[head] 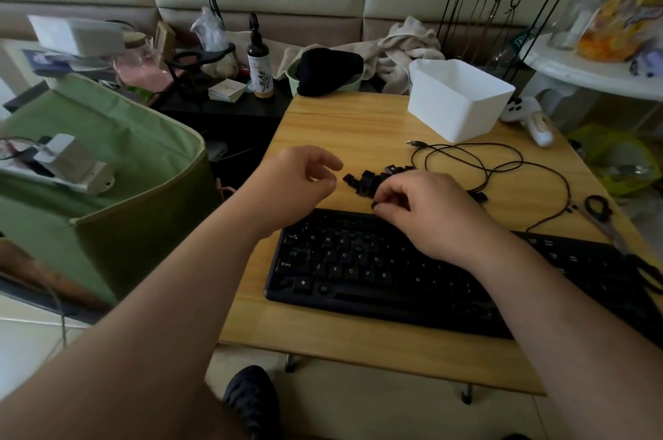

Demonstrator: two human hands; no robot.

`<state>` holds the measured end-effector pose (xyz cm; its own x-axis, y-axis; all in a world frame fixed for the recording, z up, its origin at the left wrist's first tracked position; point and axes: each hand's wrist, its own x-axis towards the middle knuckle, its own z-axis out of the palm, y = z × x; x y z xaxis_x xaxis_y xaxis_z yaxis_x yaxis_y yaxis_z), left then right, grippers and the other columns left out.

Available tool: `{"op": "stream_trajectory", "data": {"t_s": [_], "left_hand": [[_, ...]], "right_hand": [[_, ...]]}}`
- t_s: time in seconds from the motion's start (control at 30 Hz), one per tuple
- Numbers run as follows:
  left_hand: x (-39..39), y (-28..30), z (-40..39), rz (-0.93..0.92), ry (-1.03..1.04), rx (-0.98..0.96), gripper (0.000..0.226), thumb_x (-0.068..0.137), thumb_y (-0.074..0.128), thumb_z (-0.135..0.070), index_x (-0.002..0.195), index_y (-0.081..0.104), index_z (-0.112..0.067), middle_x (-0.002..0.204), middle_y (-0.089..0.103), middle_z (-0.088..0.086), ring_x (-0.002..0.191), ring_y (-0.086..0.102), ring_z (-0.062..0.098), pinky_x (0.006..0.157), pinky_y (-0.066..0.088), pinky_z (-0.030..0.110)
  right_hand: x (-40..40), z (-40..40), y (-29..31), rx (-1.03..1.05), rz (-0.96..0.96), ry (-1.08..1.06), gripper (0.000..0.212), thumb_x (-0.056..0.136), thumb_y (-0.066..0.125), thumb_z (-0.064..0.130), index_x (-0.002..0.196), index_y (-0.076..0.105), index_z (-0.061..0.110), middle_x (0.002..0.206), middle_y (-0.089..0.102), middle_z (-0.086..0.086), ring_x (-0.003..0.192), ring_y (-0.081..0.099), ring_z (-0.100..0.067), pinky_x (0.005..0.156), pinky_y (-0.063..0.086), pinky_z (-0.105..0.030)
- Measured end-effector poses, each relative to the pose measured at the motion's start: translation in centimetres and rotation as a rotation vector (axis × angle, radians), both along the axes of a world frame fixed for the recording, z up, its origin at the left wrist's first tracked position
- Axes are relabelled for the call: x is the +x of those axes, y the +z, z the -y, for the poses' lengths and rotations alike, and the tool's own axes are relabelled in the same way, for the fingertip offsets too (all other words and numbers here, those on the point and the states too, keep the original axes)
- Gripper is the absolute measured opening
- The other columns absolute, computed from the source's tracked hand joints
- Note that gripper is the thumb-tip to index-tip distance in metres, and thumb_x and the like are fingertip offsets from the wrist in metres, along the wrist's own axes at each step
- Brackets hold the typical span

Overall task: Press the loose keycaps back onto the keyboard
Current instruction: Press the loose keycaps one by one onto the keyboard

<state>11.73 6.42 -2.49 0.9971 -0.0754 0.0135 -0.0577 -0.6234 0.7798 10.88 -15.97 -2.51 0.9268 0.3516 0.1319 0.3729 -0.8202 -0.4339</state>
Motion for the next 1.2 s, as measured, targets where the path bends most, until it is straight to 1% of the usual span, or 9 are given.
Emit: {"op": "stream_trajectory", "data": {"t_s": [0.1,0.2,0.3,0.37,0.47,0.63,0.87,1.07,1.2], "left_hand": [[0.3,-0.7,0.6,-0.016,-0.005,0.094,0.015,0.096,0.071,-0.035,0.11,0.075,-0.036,0.102,0.069,-0.019,0.094,0.06,-0.004,0.074,0.045,0.018],[0.4,-0.8,1.5,-0.051,-0.066,0.13,0.011,0.094,0.073,-0.038,0.103,0.078,-0.035,0.096,0.07,-0.018,0.088,0.061,-0.003,0.07,0.044,0.019],[0.5,-0.9,2.0,-0.068,-0.129,0.189,0.011,0.092,0.074,-0.041,0.1,0.079,-0.035,0.095,0.073,-0.015,0.082,0.063,-0.001,0.065,0.044,0.019],[0.6,-1.0,2.1,-0.095,-0.152,0.2,0.013,0.092,0.074,-0.04,0.102,0.08,-0.034,0.097,0.073,-0.015,0.084,0.063,-0.002,0.068,0.048,0.02],[0.6,-1.1,2.1,-0.123,-0.157,0.189,0.014,0.094,0.074,-0.036,0.104,0.081,-0.032,0.097,0.073,-0.016,0.09,0.064,-0.001,0.078,0.052,0.02],[0.6,-1.2,1.9,-0.137,-0.152,0.175,0.012,0.094,0.073,-0.033,0.104,0.08,-0.034,0.098,0.072,-0.018,0.092,0.064,-0.001,0.081,0.052,0.02],[0.7,-1.5,1.7,-0.135,-0.172,0.186,0.021,0.095,0.07,-0.021,0.108,0.079,-0.035,0.097,0.067,-0.022,0.087,0.059,-0.007,0.069,0.041,0.012],[0.9,-1.6,1.5,-0.125,-0.183,0.188,0.024,0.097,0.069,-0.018,0.112,0.078,-0.034,0.093,0.063,-0.023,0.085,0.056,-0.01,0.067,0.037,0.008],[0.9,-1.7,1.6,-0.117,-0.18,0.205,0.024,0.096,0.069,-0.019,0.113,0.079,-0.033,0.1,0.066,-0.019,0.089,0.057,-0.006,0.071,0.04,0.01]], "right_hand": [[0.1,-0.7,-0.5,-0.061,-0.049,0.005,0.009,0.098,0.068,0.035,0.103,0.073,0.031,0.09,0.062,0.016,0.083,0.055,-0.001,0.07,0.046,-0.025],[0.1,-1.4,-0.6,-0.108,-0.089,0.002,0.009,0.097,0.068,0.036,0.104,0.072,0.03,0.092,0.063,0.013,0.087,0.058,-0.01,0.078,0.053,-0.036],[0.2,-1.8,-0.9,-0.12,-0.099,-0.001,0.011,0.097,0.069,0.035,0.106,0.072,0.029,0.097,0.065,0.008,0.093,0.061,-0.015,0.083,0.055,-0.04],[0.3,-2.0,-0.9,-0.134,-0.093,-0.015,0.011,0.096,0.069,0.035,0.105,0.071,0.029,0.1,0.066,0.006,0.095,0.061,-0.018,0.084,0.056,-0.042],[0.4,-2.2,-0.8,-0.155,-0.095,-0.03,0.009,0.096,0.069,0.035,0.103,0.071,0.029,0.099,0.065,0.006,0.094,0.062,-0.019,0.082,0.057,-0.043],[0.6,-2.5,-0.7,-0.214,-0.099,-0.042,0.009,0.096,0.069,0.036,0.1,0.07,0.028,0.096,0.065,0.005,0.091,0.063,-0.022,0.08,0.058,-0.043],[0.6,-2.7,-0.6,-0.186,-0.08,-0.076,0.005,0.092,0.073,0.033,0.096,0.073,0.03,0.095,0.066,0.004,0.088,0.064,-0.022,0.078,0.06,-0.043],[0.6,-2.5,-0.9,-0.132,-0.098,-0.074,0.004,0.091,0.074,0.03,0.088,0.075,0.03,0.087,0.068,0.008,0.08,0.065,-0.017,0.074,0.06,-0.04],[0.7,-2.3,-0.9,-0.084,-0.152,-0.085,0.007,0.091,0.075,0.029,0.084,0.077,0.03,0.085,0.069,0.01,0.078,0.064,-0.01,0.072,0.057,-0.032]]}}
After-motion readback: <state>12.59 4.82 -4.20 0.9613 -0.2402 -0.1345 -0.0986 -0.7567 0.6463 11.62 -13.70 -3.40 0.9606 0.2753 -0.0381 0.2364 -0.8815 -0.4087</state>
